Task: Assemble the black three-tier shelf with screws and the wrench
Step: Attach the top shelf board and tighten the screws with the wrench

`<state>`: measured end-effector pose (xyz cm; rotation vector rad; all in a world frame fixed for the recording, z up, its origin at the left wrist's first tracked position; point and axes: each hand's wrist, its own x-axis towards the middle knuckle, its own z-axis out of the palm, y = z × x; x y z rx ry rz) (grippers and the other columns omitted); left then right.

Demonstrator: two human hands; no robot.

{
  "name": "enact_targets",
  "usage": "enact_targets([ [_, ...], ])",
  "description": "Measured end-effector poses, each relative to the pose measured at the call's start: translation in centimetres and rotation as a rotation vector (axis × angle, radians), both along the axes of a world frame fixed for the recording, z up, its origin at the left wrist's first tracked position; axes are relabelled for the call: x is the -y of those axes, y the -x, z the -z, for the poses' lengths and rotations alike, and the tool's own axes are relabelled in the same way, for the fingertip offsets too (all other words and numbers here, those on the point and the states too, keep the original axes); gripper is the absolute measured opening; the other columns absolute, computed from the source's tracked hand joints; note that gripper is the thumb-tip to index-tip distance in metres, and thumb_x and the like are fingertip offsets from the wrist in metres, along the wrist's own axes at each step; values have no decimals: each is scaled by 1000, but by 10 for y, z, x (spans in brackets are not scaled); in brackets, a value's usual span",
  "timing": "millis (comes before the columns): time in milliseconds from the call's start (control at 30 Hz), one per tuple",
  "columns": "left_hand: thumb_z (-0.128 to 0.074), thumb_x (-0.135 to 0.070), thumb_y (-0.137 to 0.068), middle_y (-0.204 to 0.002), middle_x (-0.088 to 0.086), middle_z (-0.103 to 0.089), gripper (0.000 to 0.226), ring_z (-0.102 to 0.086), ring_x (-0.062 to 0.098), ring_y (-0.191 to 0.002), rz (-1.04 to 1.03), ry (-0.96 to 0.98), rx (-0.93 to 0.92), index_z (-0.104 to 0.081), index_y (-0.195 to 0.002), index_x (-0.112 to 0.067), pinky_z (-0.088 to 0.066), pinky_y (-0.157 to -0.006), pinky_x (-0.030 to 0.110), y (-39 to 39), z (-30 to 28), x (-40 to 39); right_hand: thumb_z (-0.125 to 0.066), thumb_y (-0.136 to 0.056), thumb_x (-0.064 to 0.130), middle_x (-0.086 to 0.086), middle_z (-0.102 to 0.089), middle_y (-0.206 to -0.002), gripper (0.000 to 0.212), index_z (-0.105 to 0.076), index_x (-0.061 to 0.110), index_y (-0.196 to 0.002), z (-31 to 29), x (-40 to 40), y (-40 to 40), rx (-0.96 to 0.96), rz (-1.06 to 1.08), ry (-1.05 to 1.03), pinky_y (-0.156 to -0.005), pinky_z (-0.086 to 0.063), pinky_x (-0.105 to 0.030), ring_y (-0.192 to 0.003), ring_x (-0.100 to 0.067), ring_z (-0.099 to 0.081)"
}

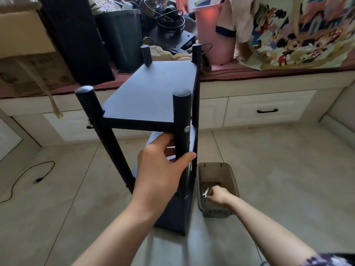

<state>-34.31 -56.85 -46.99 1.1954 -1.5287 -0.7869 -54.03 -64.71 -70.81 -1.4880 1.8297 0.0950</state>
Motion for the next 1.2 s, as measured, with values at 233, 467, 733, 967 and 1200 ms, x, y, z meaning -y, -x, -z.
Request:
enact_targets([
  [233, -81, -17, -83, -86, -24, -71, 27, -67, -3, -90, 16, -18, -13, -67, -82, -41, -48, -69, 4, 5, 2, 0, -57, -96, 39, -18, -63, -122, 36, -62, 8, -114, 33, -28, 2, -67, -117, -23, -76, -40, -29, -111, -32, -62],
  [467, -79, -17, -85, -85, -21, -71, 25, -66, -3, -89, 38, -41, -21, -65, -83, -38, -48, -67, 4, 12, 0, 0, -56, -88, 25, -17, -60, -118, 24, -61, 12, -107, 26, -63, 0, -137, -280, -47, -74, -39, -29, -105, -33, -61],
  [733, -79, -18, -86, -87, -23, -70, 23, -64, -5, -89, 42, -59, -7, -64, -84, -36, -47, -66, 3, 16, -1, -2, -67, -79, 28, -12, -66, -95, 24, -70, 12, -97, 26, -87, 1, -59, -377, -164, -71, -46, -25, -92, -21, -66],
  [967, -77, -15, -87, -88, -18, -71, 22, -67, -1, -91, 90, -74, 15, -65, -91, -33, -52, -77, 8, 12, 4, -3, -55, -88, 11, -9, -58, -90, 27, -46, 22, -65, 38, -64, 3, -61, -317, -34, -71, -44, -27, -84, -19, -58],
  [1200, -78, -15, -85, -92, -21, -69, 31, -68, 3, -97, 37, -145, 122, -59, -96, -37, -56, -87, 27, 16, 33, -8, -59, -88, 20, -6, -61, -111, 19, -60, 20, -107, 71, -42, 9, -4, -269, -5, -86, -49, -33, -102, -27, -61],
])
